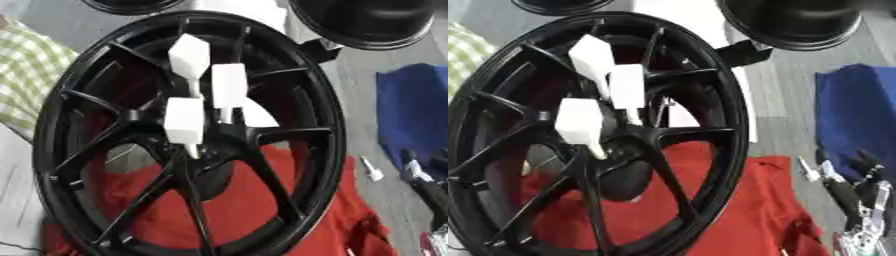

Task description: Pull the pin out of the wheel hub.

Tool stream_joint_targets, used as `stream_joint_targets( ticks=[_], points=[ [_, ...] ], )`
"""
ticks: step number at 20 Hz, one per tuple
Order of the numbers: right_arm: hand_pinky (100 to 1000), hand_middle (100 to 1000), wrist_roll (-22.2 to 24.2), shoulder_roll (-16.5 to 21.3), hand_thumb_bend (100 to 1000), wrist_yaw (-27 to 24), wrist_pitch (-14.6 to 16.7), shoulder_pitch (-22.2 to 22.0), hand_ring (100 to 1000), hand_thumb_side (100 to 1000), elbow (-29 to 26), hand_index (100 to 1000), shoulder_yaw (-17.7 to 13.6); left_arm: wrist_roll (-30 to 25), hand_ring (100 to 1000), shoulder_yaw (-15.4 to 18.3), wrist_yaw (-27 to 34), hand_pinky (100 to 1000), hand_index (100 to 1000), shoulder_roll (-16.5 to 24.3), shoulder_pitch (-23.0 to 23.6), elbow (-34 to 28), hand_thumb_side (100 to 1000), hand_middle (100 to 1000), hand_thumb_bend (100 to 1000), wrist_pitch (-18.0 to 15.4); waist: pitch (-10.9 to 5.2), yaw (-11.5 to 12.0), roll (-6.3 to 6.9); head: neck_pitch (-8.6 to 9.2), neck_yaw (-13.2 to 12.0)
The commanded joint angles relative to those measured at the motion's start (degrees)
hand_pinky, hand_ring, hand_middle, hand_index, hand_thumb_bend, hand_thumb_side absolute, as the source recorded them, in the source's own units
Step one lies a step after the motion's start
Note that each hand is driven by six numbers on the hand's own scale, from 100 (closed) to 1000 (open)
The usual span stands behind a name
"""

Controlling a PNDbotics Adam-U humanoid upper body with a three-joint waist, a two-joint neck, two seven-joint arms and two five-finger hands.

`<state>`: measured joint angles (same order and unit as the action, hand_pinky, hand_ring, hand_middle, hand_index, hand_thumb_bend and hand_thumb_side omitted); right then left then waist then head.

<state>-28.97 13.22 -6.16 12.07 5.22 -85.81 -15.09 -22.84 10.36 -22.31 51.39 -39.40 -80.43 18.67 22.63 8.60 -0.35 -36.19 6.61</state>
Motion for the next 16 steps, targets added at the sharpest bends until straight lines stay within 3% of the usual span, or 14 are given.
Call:
stream_joint_targets(
  ticks=[1, 2, 4, 7, 11, 14, 16],
  points=[
    [645, 618, 0.0, 1.8, 643, -0.2, 0.2, 0.2, 774, 249, -0.3, 761, 0.0, 2.9, 823, 0.1, -1.4, 912, 905, 2.8, -0.2, 1.7, 1000, 796, 100, 1.1, -1.75, 0.1, 0.29, 0.01, -0.1],
    [645, 618, 0.0, 1.8, 643, -0.3, 0.2, 0.1, 774, 249, -0.3, 761, 0.0, 3.7, 806, 0.4, -1.5, 894, 894, 2.7, -0.2, 2.0, 948, 777, 100, 1.9, -1.82, 0.2, 0.31, -0.03, -0.1],
    [645, 618, 0.0, 1.9, 644, -0.3, 0.2, 0.0, 774, 249, -0.2, 761, 0.0, 5.5, 719, 1.5, -0.8, 805, 839, 2.3, -0.7, 1.4, 711, 676, 100, 3.6, -1.95, 0.3, 0.28, -0.07, -0.1],
    [645, 618, 0.0, 1.8, 643, -0.4, 0.2, 0.0, 774, 249, -0.1, 760, 0.0, 8.4, 595, 3.6, 1.7, 708, 767, -1.0, -2.2, -2.5, 629, 546, 100, 3.0, -2.09, 0.3, 0.11, -0.01, -0.2],
    [646, 617, 0.2, 1.6, 644, -0.6, 0.2, 0.2, 773, 248, 0.0, 760, 0.3, 12.3, 554, 3.5, 5.6, 679, 739, -7.2, -1.7, -8.8, 631, 504, 100, -0.3, -2.15, -0.1, -0.15, 0.24, -0.3],
    [646, 615, 0.7, 1.4, 646, -0.6, 0.2, 0.6, 772, 246, 0.1, 760, 0.7, 15.3, 541, 1.9, 8.6, 672, 734, -12.1, 0.3, -12.4, 683, 490, 100, -2.4, -2.13, -0.6, -0.51, 0.39, -0.6],
    [646, 614, 1.0, 1.1, 647, -0.6, 0.2, 0.8, 771, 245, 0.2, 759, 1.0, 17.4, 523, 0.9, 10.7, 663, 720, -15.5, 1.9, -12.6, 812, 472, 100, -3.1, -2.07, -1.0, -0.90, 0.52, -1.1]
  ],
)
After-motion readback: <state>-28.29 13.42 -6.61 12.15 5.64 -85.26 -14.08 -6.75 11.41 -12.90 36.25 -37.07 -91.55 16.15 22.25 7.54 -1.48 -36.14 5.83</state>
